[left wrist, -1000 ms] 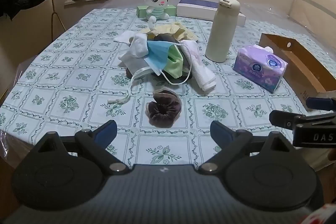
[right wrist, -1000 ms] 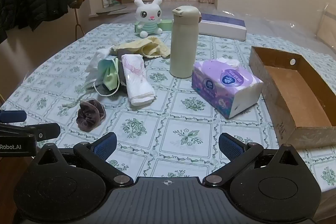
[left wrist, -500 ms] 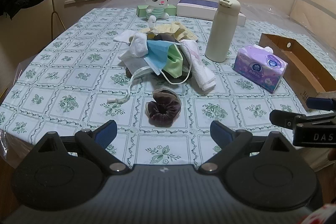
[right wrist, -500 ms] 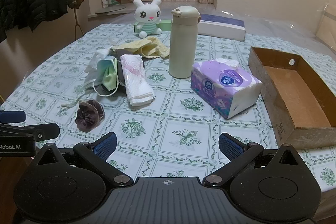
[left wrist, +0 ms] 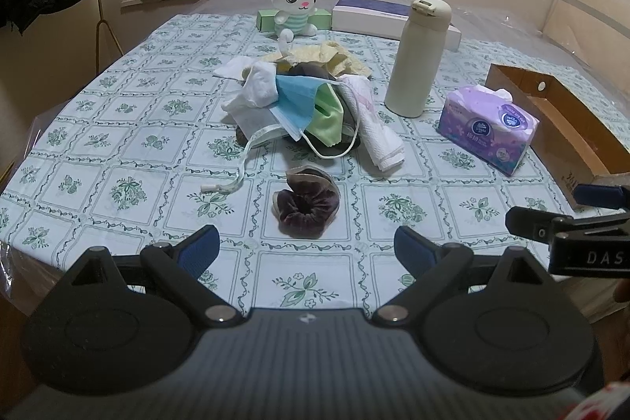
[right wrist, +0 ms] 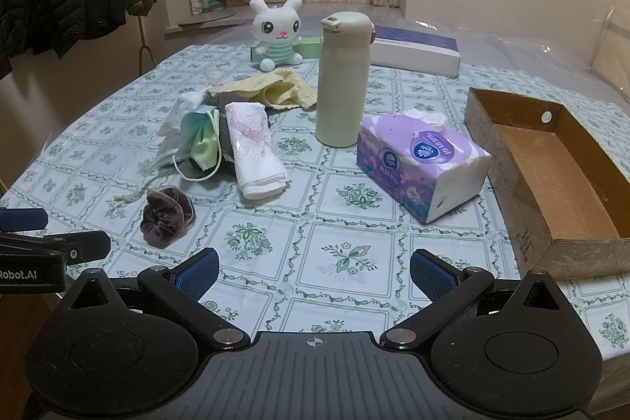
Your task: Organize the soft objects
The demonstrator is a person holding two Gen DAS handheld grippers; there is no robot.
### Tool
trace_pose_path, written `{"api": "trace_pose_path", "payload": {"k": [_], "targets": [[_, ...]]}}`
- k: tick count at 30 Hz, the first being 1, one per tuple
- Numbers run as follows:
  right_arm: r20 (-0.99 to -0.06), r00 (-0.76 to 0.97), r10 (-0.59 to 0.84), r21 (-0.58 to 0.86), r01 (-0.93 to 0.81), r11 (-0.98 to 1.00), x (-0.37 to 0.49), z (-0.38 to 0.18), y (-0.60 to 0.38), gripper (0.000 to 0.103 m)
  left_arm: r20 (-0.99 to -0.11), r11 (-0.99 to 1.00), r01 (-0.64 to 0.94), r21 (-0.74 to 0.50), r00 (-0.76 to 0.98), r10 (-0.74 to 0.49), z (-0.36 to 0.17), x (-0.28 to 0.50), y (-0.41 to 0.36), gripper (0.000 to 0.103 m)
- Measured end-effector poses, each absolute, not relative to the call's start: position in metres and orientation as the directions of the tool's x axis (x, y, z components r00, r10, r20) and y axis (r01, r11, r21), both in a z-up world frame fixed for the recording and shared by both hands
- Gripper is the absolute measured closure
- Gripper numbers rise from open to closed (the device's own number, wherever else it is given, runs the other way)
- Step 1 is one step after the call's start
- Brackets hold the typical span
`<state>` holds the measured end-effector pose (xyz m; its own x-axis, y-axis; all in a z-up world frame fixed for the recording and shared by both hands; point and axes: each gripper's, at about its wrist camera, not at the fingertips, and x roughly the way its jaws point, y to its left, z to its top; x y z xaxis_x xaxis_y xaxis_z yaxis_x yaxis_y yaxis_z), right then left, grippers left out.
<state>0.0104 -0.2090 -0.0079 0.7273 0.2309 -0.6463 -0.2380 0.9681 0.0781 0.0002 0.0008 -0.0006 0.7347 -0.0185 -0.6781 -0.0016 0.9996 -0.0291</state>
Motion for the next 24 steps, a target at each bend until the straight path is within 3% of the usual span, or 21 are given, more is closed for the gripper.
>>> {"api": "trace_pose_path", "payload": {"k": [24], "targets": [[-0.648, 0.726, 0.230, 0.078, -0.237, 0.968, 0.0122, -0.0103, -0.2102, 0.000, -0.681, 0.999, -0.003, -0.032, 0.732, -0.020, -0.0026, 0.0004, 0.0014, 0.008]]}}
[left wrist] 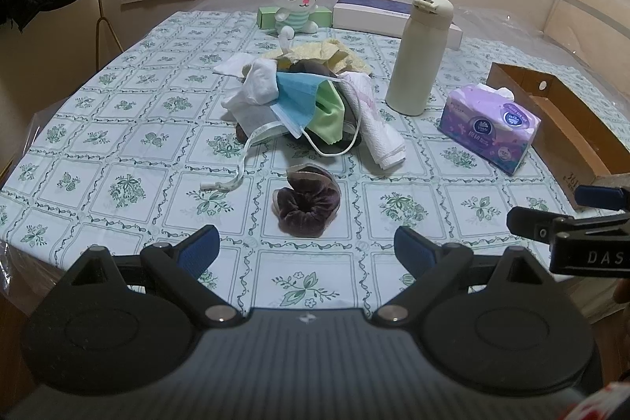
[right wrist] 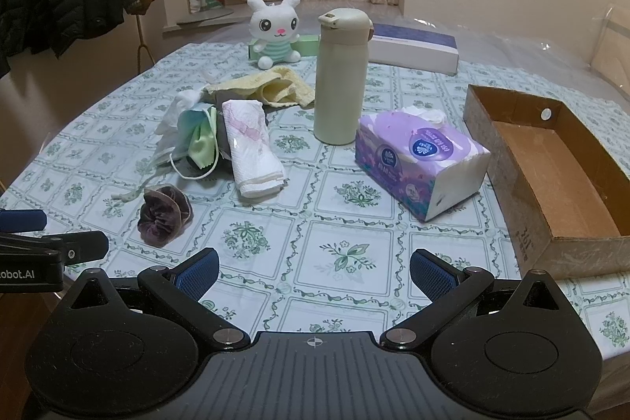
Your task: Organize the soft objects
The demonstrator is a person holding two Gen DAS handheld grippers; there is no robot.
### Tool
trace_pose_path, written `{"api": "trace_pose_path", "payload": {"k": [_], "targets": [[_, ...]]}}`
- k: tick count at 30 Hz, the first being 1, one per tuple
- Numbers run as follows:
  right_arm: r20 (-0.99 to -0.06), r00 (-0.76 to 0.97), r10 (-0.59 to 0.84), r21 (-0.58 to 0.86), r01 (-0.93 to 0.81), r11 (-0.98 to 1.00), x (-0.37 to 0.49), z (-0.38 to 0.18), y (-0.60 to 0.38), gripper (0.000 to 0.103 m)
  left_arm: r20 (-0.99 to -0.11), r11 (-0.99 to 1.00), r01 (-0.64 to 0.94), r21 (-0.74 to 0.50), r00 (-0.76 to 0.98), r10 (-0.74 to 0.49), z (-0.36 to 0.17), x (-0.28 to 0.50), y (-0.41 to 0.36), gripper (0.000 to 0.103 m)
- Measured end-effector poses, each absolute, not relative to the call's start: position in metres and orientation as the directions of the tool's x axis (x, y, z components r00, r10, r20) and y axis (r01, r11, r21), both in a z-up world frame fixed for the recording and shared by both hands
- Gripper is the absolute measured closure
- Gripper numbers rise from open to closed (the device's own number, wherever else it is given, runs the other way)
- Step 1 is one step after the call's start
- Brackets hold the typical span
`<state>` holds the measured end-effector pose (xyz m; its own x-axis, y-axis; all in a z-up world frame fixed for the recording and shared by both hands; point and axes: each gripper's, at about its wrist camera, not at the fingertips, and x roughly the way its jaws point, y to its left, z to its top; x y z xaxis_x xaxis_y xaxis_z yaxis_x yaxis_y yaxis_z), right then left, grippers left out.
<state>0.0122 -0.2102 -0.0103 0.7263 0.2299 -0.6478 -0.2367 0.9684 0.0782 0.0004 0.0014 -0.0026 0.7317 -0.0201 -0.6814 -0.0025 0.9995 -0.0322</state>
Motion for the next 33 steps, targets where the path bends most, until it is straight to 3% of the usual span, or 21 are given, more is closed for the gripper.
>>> {"api": "trace_pose_path", "payload": {"k": [33], "targets": [[-0.655, 0.720, 0.229, 0.085, -0.231, 0.969, 0.028, -0.020, -0.209, 0.000, -0.701, 0.998, -0.001, -0.068, 0.711, -0.047, -0.017, 0.023, 0.012, 0.010]]}}
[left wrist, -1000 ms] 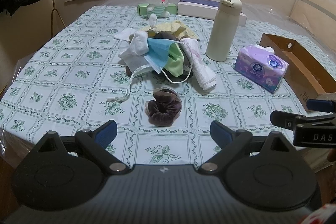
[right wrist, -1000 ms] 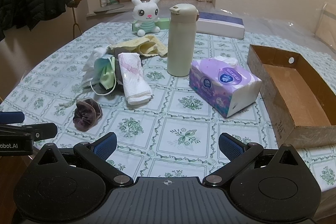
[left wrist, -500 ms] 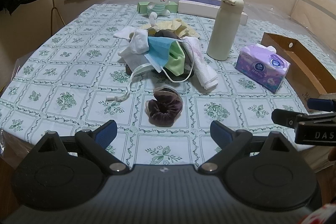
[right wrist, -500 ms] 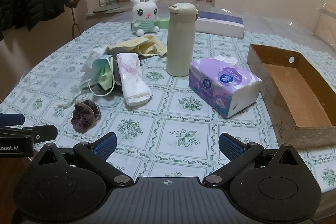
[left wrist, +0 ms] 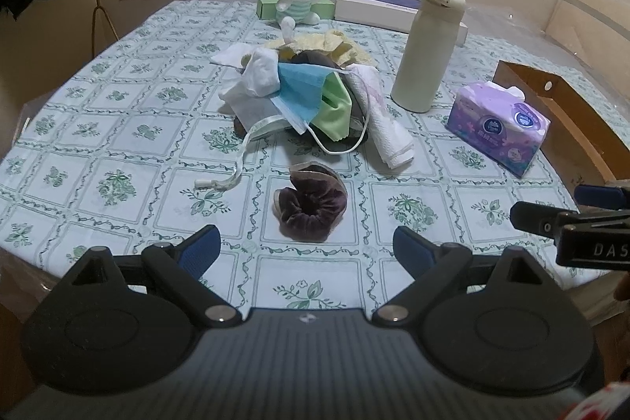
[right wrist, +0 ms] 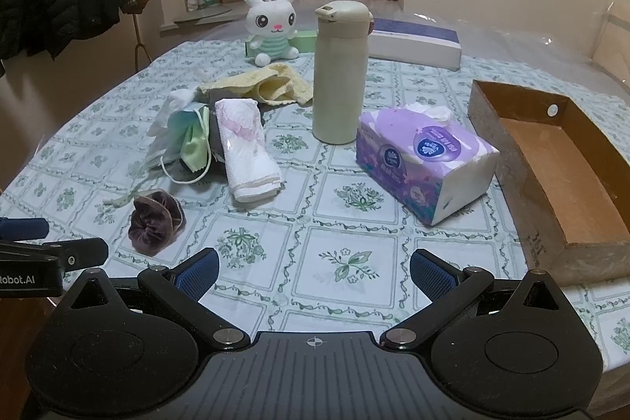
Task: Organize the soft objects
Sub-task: 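Grasp the brown scrunchie with the left tool while the right tool grasps the white rolled towel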
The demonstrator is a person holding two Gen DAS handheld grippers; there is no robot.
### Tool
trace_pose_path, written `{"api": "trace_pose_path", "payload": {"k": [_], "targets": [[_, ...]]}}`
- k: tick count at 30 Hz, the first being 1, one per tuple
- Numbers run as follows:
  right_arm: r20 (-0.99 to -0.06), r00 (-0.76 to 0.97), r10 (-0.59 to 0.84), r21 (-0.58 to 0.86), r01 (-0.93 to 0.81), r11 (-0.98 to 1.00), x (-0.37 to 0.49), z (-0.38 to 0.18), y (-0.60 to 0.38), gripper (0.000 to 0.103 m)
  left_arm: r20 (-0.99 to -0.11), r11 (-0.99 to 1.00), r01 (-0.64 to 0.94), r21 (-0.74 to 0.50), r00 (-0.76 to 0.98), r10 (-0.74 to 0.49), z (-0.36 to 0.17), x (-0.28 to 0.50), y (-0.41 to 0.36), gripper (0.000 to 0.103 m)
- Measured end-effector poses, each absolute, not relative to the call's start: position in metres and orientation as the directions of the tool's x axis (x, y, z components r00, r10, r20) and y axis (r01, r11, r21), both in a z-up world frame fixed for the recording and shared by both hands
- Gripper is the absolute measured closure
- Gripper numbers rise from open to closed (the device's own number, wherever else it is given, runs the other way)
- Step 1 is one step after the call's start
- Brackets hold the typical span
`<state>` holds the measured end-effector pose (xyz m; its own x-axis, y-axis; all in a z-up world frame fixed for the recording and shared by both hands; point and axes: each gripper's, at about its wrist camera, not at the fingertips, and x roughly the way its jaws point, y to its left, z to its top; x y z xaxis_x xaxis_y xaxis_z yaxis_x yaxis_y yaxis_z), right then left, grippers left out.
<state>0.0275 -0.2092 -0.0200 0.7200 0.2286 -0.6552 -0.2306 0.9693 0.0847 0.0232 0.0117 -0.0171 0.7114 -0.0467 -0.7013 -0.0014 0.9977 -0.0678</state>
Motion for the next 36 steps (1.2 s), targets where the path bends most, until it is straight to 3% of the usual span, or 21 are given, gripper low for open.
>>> {"api": "trace_pose_path", "payload": {"k": [21, 28, 36], "targets": [[-0.661, 0.701, 0.270, 0.079, -0.292, 0.953, 0.080, -0.051, -0.197, 0.001, -0.717, 0.996, 0.083, -0.023, 0.693, -0.075, -0.063, 0.088, 0.017, 0.023], [-0.662, 0.697, 0.274, 0.066, -0.311, 0.948, 0.097, -0.057, -0.188, 0.001, -0.723, 0.995, 0.081, -0.056, 0.684, -0.097, -0.075, 0.099, 0.015, 0.037], [-0.664, 0.692, 0.284, 0.062, -0.327, 0.943, 0.112, -0.063, -0.181, 0.011, -0.719, 0.993, 0.084, -0.079, 0.685, -0.115, -0.079, 0.104, 0.014, 0.066]]}}
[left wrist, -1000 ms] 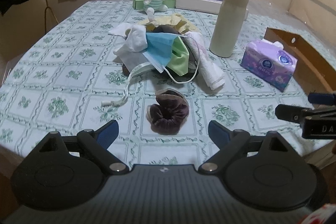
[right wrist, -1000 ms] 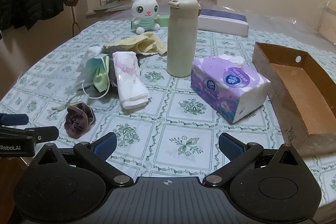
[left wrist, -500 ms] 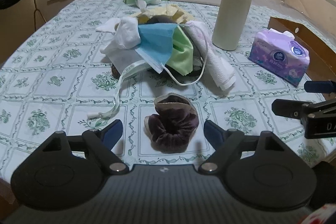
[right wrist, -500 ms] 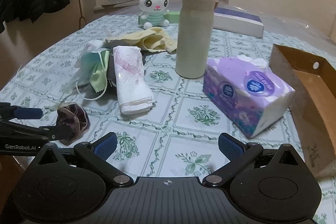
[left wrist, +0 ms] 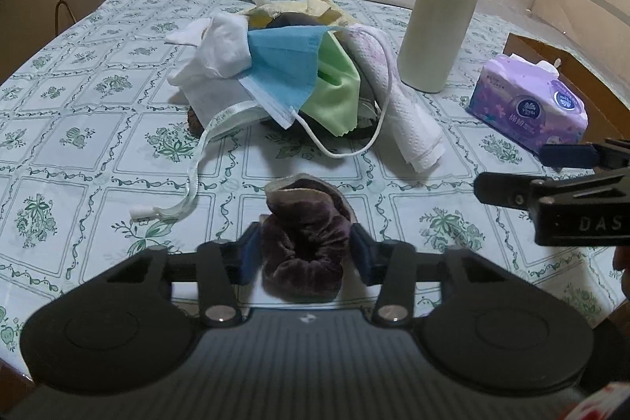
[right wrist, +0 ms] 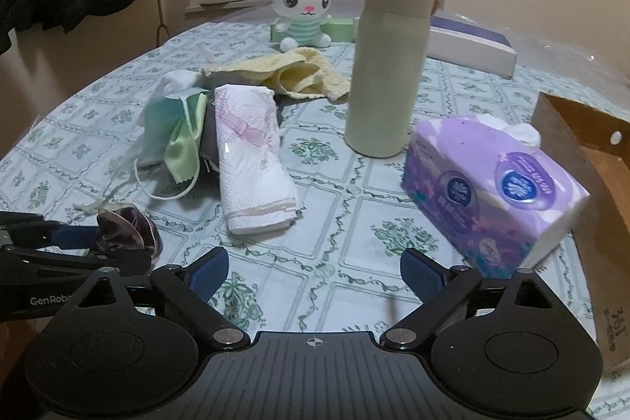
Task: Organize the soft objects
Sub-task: 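Grasp the brown scrunchie with the left tool while the right tool grasps the white rolled towel, then carry the scrunchie and white towel over the cardboard box with both tools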
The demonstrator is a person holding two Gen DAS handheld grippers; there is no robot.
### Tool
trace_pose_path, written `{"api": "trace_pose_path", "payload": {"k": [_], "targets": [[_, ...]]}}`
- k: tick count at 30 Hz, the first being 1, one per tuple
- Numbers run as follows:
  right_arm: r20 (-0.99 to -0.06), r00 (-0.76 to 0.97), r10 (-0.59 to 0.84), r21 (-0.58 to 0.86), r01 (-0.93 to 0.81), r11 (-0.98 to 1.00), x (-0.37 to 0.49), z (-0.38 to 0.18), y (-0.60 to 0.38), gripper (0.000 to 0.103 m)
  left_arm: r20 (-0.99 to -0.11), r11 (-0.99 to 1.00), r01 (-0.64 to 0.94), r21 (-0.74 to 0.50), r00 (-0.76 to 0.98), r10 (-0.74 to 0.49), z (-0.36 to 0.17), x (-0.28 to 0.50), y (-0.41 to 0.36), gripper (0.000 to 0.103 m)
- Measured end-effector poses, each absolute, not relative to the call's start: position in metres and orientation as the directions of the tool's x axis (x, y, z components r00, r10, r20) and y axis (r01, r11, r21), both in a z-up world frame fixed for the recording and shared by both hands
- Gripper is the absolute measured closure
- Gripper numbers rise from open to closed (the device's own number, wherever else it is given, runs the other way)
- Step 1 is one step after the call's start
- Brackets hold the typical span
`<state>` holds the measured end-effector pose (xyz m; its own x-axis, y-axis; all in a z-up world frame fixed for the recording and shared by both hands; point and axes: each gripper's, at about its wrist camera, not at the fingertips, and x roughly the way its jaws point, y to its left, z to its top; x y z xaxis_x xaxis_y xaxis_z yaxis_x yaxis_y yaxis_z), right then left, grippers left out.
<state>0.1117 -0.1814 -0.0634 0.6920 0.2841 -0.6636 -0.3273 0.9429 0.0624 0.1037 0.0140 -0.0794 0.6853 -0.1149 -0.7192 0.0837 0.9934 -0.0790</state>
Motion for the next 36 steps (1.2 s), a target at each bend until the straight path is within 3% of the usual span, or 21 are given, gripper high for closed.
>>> {"api": "trace_pose_path", "payload": {"k": [2, 7, 17, 26, 33, 36], "targets": [[-0.663, 0.688, 0.296, 0.066, -0.340, 0.938, 0.115, -0.064, -0.179, 0.014, -0.715, 0.993, 0.085, -0.081, 0.689, -0.117, -0.078, 0.104, 0.015, 0.075], [-0.656, 0.680, 0.328, 0.061, -0.386, 0.921, 0.123, -0.065, -0.170, 0.023, -0.703, 0.994, 0.079, -0.071, 0.703, -0.106, -0.073, 0.107, 0.021, 0.080], [-0.616, 0.674, 0.407, 0.039, -0.490, 0.871, 0.152, -0.061, -0.140, 0.041, -0.694, 0.995, 0.050, -0.084, 0.713, -0.095, -0.068, 0.116, 0.036, 0.081], [-0.634, 0.671, 0.385, -0.038, -0.524, 0.851, 0.173, -0.070, -0.114, 0.059, -0.695, 0.994, 0.046, -0.095, 0.712, -0.100, -0.071, 0.119, 0.041, 0.081], [-0.634, 0.673, 0.380, -0.062, -0.535, 0.843, 0.172, -0.072, -0.111, 0.086, -0.698, 0.994, 0.051, -0.098, 0.708, -0.105, -0.070, 0.116, 0.039, 0.081], [-0.635, 0.676, 0.374, -0.065, -0.528, 0.847, 0.168, -0.069, -0.114, 0.092, -0.695, 0.993, 0.056, -0.101, 0.710, -0.111, -0.067, 0.112, 0.037, 0.081]]}}
